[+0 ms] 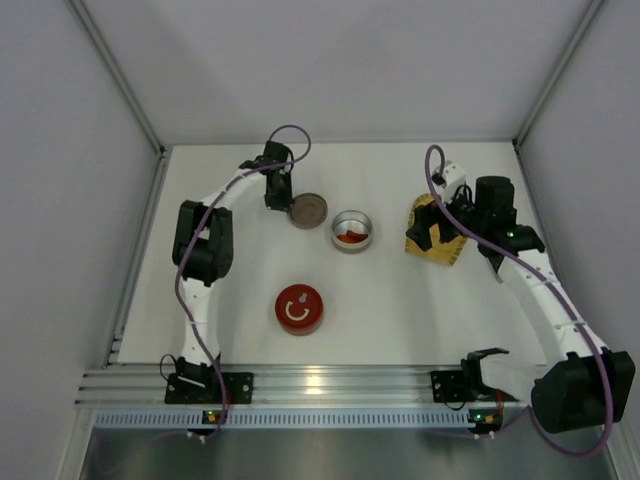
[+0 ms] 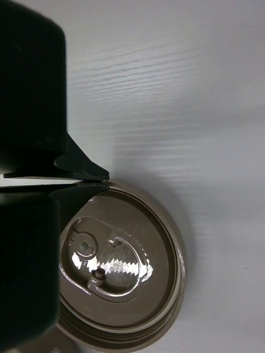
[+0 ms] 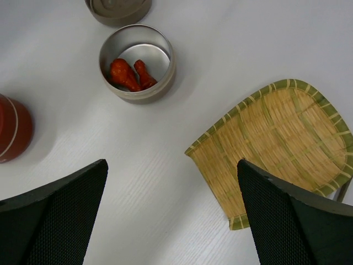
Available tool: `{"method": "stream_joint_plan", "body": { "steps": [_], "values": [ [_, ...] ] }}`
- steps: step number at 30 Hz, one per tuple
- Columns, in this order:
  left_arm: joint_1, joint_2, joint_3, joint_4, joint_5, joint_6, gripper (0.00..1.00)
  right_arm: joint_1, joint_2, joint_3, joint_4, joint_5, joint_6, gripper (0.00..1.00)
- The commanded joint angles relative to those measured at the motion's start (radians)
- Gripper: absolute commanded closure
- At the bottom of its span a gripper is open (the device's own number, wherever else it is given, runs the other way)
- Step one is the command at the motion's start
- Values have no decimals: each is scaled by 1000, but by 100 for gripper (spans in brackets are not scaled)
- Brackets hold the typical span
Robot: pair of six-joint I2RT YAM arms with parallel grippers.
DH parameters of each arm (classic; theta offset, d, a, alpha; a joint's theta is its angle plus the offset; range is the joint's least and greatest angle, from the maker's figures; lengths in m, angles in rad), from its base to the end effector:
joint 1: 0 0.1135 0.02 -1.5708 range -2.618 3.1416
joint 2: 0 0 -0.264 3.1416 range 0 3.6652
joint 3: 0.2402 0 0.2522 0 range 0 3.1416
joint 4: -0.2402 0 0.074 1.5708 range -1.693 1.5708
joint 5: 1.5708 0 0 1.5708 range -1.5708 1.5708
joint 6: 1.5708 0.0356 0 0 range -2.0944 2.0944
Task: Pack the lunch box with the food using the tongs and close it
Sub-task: Pick up the box lid from the center of the board.
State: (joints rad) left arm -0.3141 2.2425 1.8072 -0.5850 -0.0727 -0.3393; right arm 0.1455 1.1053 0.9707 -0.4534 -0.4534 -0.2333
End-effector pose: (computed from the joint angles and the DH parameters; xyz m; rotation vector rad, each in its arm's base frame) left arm 0.4659 -0.1486 0.1779 -0.0593 2.5932 -0.1458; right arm 0.2357 0.0503 0.3172 -0.6522 2.0205 0.4361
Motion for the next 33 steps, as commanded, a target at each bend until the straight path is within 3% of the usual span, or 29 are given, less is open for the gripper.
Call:
{"method": "stream_joint_plan", "body": {
  "steps": [1,7,10,14,16,20,22,23,27,33],
  "values": [
    [67,-237,-29,-91,203,-14,100,-18,27,43,53,-80,67,1],
    [70,-457,61,-290,447,121,100,-17,125,37,217,-212,268,1],
    [70,-494,49,-360,611,154,100,-17,168,-4,420,-367,440,2],
    [72,-553,-9,-381,752,149,100,-3,264,-104,835,-504,778,13],
    [70,-592,-41,-368,836,141,100,12,301,-138,1129,-557,921,16],
    [70,-627,-94,-368,925,154,100,51,343,-205,1594,-587,1064,20],
    [70,-633,-100,-383,947,164,100,66,343,-217,1706,-574,1045,20],
    [70,-636,-101,-388,965,166,100,72,337,-222,1704,-568,961,20],
    [70,-646,-127,-391,1027,166,100,146,243,-254,1535,-542,604,27],
    [70,-653,-173,-323,1160,102,100,259,219,-342,1647,-381,500,38]
  ]
}}
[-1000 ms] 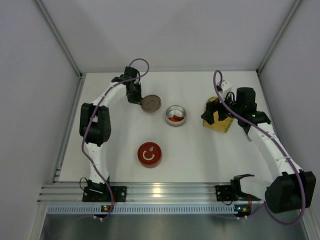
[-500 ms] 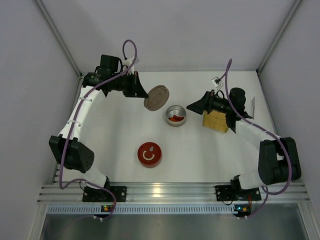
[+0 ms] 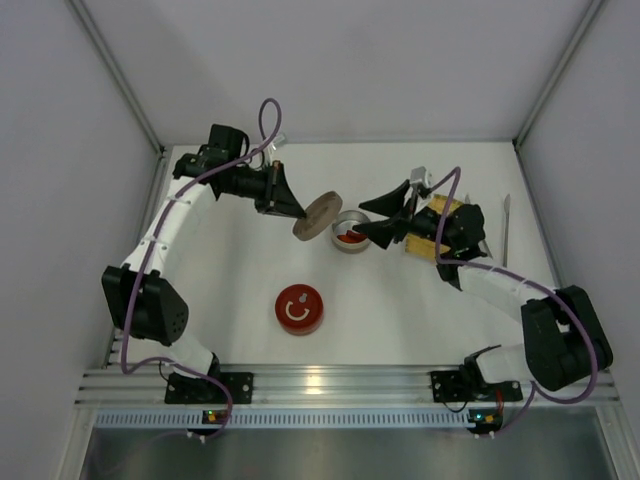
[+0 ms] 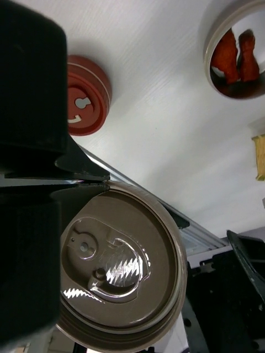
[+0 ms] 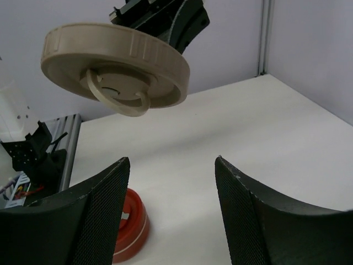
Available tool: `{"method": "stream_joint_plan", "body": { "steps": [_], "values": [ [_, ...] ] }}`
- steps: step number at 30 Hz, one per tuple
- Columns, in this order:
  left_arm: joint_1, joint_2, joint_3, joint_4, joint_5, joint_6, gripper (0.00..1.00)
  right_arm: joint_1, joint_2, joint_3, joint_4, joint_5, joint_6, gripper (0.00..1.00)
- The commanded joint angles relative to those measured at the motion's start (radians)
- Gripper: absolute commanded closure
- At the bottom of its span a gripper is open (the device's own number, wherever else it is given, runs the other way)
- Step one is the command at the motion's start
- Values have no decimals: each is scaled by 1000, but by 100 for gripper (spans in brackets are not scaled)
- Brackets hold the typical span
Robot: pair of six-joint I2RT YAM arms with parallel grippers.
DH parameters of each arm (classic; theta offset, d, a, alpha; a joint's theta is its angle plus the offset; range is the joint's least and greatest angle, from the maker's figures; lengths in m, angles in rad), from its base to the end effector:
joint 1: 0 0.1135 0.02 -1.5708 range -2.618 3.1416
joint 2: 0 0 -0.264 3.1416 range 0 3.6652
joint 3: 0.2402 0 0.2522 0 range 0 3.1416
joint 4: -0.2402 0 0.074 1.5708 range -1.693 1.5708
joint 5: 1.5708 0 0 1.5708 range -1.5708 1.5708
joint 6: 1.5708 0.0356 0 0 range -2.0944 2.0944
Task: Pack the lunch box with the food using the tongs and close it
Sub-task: Pick up the box lid from the center of the board.
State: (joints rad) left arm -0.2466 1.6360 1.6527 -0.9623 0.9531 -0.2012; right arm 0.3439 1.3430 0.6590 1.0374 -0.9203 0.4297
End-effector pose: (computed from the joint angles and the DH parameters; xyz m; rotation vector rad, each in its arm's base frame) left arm 0.3192 -0.1103 0.3643 0.4554 2.3933 -1.3820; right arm 0.2520 0.1203 0.2955 -0.7978 1.2304 1.1954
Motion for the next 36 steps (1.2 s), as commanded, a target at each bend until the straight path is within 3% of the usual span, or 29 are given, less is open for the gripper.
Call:
{"method": "stream_joint_plan", "body": {
  "steps": [1,10,36],
  "values": [
    [4,-47,-28,66,151,-59,100,75,-18,-35,182,87,-151,38],
    [3,-65,-65,83,164,-66,100,115,-16,-65,334,95,-134,39],
    [1,-48,-102,117,162,-101,100,204,56,51,326,41,-124,47]
  ]
}}
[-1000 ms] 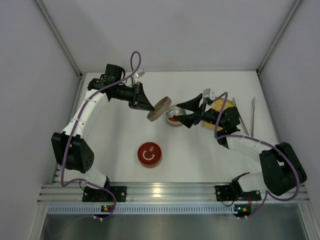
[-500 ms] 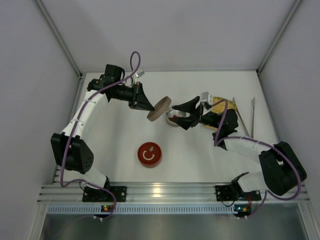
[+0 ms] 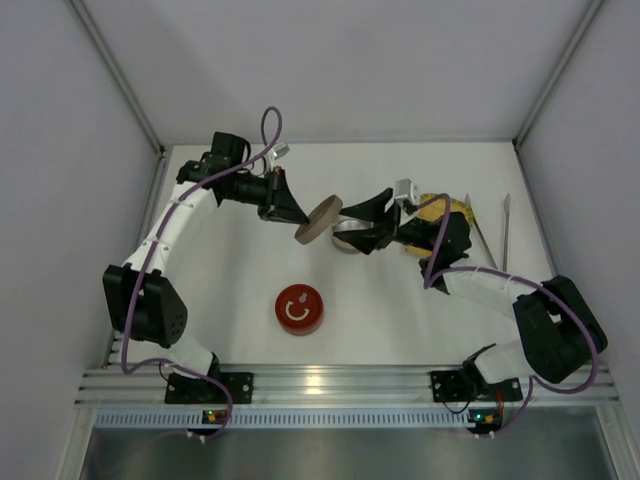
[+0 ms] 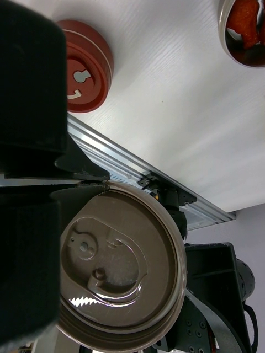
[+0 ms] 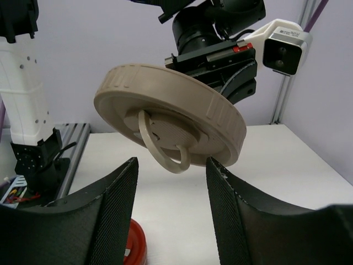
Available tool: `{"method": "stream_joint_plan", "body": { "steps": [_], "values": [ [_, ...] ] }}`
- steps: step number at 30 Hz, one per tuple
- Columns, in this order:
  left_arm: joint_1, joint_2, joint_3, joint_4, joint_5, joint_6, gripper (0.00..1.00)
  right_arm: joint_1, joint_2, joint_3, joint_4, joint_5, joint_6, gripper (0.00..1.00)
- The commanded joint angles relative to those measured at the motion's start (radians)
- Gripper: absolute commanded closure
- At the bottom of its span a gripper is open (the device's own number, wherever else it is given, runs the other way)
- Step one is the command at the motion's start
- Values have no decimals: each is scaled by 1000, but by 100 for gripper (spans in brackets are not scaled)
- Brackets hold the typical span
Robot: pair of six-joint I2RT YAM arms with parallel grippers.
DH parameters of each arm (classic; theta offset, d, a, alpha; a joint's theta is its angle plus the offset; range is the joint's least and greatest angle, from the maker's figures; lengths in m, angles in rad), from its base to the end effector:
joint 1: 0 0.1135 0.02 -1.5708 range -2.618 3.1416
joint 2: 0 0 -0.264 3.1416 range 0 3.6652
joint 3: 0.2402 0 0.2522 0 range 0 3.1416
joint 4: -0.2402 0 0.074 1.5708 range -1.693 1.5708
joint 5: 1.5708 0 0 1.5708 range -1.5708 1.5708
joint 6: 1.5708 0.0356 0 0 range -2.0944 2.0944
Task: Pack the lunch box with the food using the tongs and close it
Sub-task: Pick up the box lid from the center of the board.
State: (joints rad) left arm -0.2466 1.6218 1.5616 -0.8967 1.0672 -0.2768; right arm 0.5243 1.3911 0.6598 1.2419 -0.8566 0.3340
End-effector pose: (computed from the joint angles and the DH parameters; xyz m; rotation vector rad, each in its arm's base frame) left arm 0.3164 -0.1118 0.3478 0.4115 2.3968 -1.5601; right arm 0.2290 0.1635 0.3019 -0.9183 0.9721 1.1870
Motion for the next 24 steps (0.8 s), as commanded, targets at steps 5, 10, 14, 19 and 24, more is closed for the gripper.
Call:
{"method": "stream_joint_plan", "body": {
  "steps": [5,10,14,19,24],
  "values": [
    [0,-27,-8,65,60,-42,100,43,14,66,116,-45,-32,53],
    [0,-22,-14,82,73,-64,100,52,26,78,96,-38,-44,60],
    [0,-19,-23,94,89,-78,100,54,29,80,93,-35,-43,66],
    [0,-22,-43,128,99,-110,100,62,37,92,85,-27,-27,76],
    [0,-43,-84,162,102,-131,100,51,37,107,21,36,-3,100]
  ]
}}
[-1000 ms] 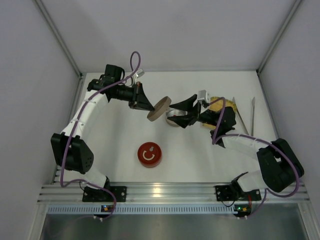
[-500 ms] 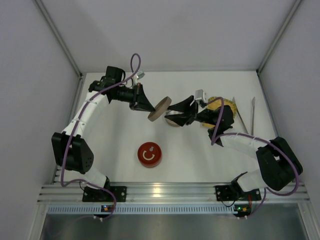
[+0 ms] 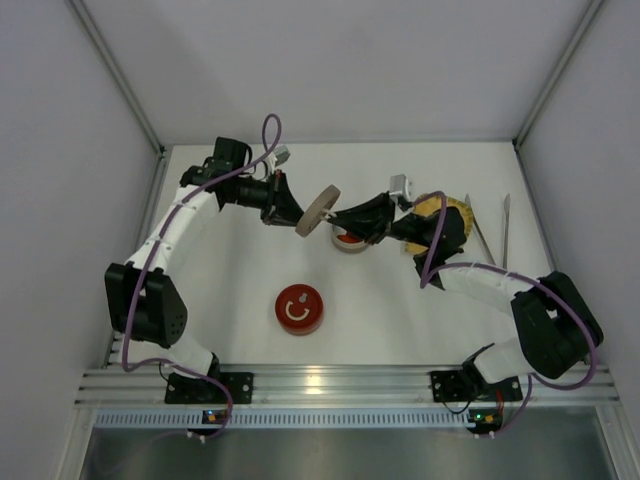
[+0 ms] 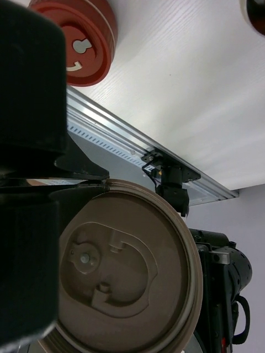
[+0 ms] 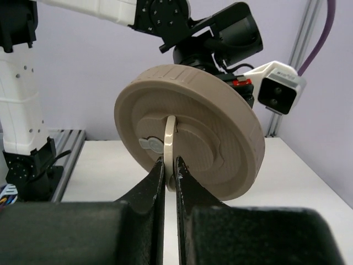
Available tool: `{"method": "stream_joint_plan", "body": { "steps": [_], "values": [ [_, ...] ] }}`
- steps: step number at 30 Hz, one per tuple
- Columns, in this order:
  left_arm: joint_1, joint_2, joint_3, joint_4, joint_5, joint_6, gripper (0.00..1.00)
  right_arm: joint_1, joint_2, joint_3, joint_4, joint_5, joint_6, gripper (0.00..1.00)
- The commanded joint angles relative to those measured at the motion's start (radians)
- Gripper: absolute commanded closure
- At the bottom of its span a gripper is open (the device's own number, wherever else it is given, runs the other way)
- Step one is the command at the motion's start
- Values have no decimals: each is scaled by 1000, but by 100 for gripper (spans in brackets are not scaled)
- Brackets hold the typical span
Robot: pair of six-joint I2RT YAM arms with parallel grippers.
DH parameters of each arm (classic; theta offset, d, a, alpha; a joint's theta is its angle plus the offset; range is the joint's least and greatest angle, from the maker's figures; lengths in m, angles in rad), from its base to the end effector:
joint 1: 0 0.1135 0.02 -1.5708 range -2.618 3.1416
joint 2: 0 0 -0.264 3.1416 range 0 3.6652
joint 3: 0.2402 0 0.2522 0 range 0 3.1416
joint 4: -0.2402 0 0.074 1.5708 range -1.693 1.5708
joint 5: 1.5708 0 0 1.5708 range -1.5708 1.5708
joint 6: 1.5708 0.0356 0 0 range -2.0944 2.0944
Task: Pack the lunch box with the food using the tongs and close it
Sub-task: Pick up the box lid from the center of the board, then close the box lid on the packing box.
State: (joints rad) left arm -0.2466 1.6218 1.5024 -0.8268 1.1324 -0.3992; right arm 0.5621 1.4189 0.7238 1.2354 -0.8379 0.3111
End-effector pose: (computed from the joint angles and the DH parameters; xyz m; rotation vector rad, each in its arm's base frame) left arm 0.3179 -0.1133 0.3353 0.3077 2.4271 -1.6901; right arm 0.2317 0.1772 0.3140 -0.9312 0.9192 1.1831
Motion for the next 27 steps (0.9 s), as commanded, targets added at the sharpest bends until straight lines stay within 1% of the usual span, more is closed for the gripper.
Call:
{"method": "stream_joint_plan", "body": {
  "steps": [1,3,4,5,6,7,8,9,10,11,12,13,14,15,16,17,18,19,21,22,23,27],
  "values": [
    [0,-59,-34,94,36,-9,100,9,8,45,21,25,28,100],
    [0,-72,-51,94,35,-1,100,-11,-8,51,-23,28,52,100],
    [0,-86,-53,89,30,5,94,-24,-14,57,-48,26,63,100],
    [3,-91,-51,80,5,32,75,-51,-21,68,-119,19,74,100],
    [6,-97,-38,62,-22,52,60,-66,-41,97,-182,13,82,100],
    [10,-109,-24,8,-55,80,48,-102,-49,123,-270,-6,71,100],
    [29,-115,-13,-12,-130,120,30,-116,-58,156,-512,-10,42,100],
    [42,-123,-2,-26,-167,131,8,-125,-78,240,-675,-7,-87,100],
    [84,-129,18,-43,-204,137,2,-129,-86,288,-846,38,-177,100],
    [110,-134,30,-55,-256,157,2,-130,-90,340,-1011,69,-276,100],
    [136,-131,44,-70,-281,171,2,-130,-97,406,-1221,89,-417,100],
    [188,-129,68,-92,-301,196,2,-134,-101,426,-1305,150,-459,100],
    [211,-132,76,-101,-327,210,2,-134,-104,448,-1374,176,-540,100],
    [236,-135,81,-104,-364,226,2,-134,-100,497,-1437,207,-582,100],
    [248,-140,81,-104,-384,243,2,-131,-86,529,-1575,268,-616,100],
    [288,-145,81,-118,-414,290,2,-133,-43,616,-1649,295,-689,100],
    [294,-160,76,-121,-468,310,2,-133,-16,664,-1724,321,-725,100],
    [303,-174,67,-118,-499,328,2,-133,12,705,-1852,367,-756,100],
    [308,-204,13,-94,-534,371,2,-130,89,819,-1959,413,-846,100],
    [311,-244,-10,-81,-551,390,2,-111,118,853,-2046,487,-868,100],
    [310,-264,-49,-69,-554,390,2,-104,182,918,-2091,520,-912,100],
    [311,-322,-91,-37,-540,388,2,-65,323,1035,-2226,631,-963,100]
  ]
}}
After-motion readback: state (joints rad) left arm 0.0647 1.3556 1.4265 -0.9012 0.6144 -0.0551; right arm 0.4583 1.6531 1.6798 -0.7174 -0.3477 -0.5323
